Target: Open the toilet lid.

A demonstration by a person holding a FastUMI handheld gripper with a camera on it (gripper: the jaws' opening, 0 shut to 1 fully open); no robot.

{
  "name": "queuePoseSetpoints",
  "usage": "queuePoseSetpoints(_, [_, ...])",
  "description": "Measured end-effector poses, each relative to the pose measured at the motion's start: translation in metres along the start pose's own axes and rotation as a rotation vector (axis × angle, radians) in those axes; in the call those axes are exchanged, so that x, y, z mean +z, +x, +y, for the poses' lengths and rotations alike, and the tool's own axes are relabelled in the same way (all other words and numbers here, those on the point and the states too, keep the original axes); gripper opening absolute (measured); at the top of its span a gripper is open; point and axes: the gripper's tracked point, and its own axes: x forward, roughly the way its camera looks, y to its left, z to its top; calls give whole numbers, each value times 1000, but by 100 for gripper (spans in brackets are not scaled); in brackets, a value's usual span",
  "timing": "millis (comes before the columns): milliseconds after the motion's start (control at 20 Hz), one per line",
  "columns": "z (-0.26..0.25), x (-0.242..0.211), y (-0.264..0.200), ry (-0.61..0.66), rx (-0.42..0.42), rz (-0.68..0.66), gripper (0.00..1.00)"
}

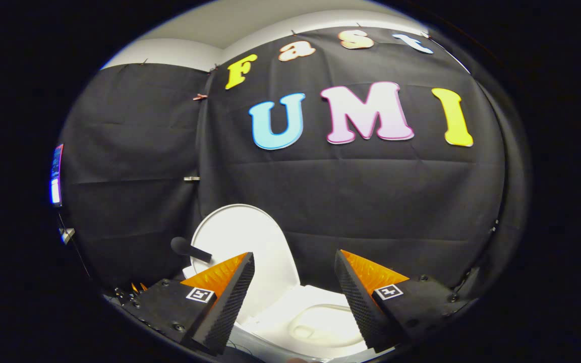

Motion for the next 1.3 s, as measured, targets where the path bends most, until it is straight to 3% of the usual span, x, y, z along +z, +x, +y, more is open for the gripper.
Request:
queuePoseSetpoints(400, [-162,-1,-58,-34,-334,-63,99])
queuePoseSetpoints(600, [-201,8,-101,-66,-452,-156,99])
queuePoseSetpoints(850, [-225,21,-153,-130,-561,-294,99])
queuePoseSetpoints(1150, [-252,11,-183,-68,-599,-319,99])
queuePoseSetpoints(1300, [-267,3,-193,-98,-631,-316,99])
